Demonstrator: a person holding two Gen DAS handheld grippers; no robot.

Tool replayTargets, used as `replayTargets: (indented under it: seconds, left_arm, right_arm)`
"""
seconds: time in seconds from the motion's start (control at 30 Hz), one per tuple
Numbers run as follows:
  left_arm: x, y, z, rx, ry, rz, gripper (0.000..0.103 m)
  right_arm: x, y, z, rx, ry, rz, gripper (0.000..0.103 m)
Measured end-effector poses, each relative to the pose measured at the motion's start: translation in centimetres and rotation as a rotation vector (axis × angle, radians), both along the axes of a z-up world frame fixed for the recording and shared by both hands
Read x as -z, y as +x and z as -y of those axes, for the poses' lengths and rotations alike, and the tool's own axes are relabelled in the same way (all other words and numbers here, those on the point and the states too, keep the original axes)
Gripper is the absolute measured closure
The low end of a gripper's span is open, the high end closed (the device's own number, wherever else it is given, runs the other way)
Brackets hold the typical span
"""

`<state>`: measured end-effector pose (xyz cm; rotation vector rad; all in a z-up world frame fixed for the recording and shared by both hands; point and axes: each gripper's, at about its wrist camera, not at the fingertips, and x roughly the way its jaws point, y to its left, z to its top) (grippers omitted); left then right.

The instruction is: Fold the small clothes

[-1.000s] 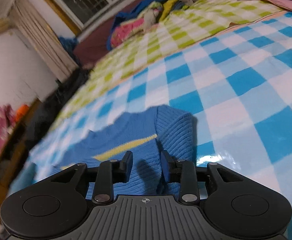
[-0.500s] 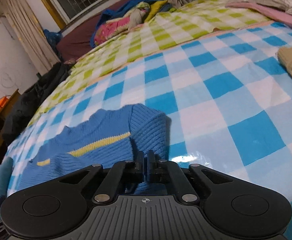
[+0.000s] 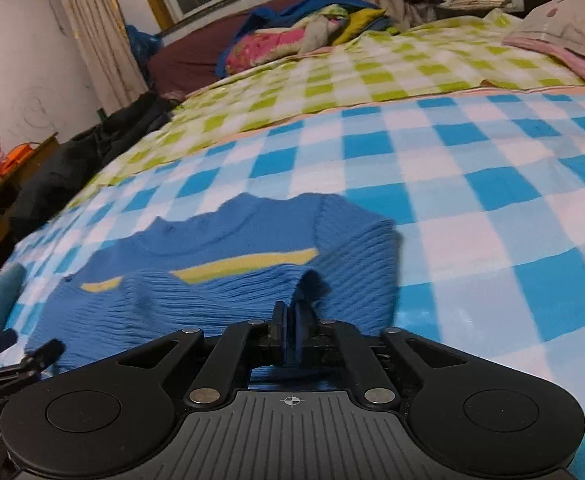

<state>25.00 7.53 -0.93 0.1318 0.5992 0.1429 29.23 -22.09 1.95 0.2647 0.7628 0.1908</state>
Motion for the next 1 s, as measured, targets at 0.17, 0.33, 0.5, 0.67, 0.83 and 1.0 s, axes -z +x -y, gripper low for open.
replayTargets:
  seconds: [0.17, 0.33, 0.5, 0.67, 0.83, 1.0]
  left_arm:
    - [-0.3, -0.3, -0.6, -0.008, -0.018, -0.005, 0.004]
    - [-1.3, -1.0, -0.2, 0.013, -0.015, 0.031, 0.004]
    - [-1.2, -0.7, -0.1, 0.017, -0.011, 0.035, 0.004]
    - [-0.4, -0.7, -1.1, -0.003, -0.036, 0.009, 0.003]
    - [-0.4, -1.3, -1.7, -0.021, -0.057, 0.011, 0.002]
    - [-0.9, -2.8, -1.9, -0.031, -0.032, 0.018, 0.002]
  right_arm:
    - [-0.1, -0.2, 1.1, 0.039, -0.016, -0.021, 0.095]
    - [-1.6, -1.3, -0.3, 0.009, -0.046, 0.050, 0.090]
    - [-1.9, -0.6, -2.2, -0.040, -0.098, 0.081, 0.088]
    - [-0.1, 0.8, -1.5, 0.038, -0.153, 0.024, 0.087]
    - [-0.2, 0.0, -0.6, 0.038, -0.117, 0.015, 0.087]
    - [-1.0, -1.2, -0.7, 0.045, -0.114, 0.020, 0.086]
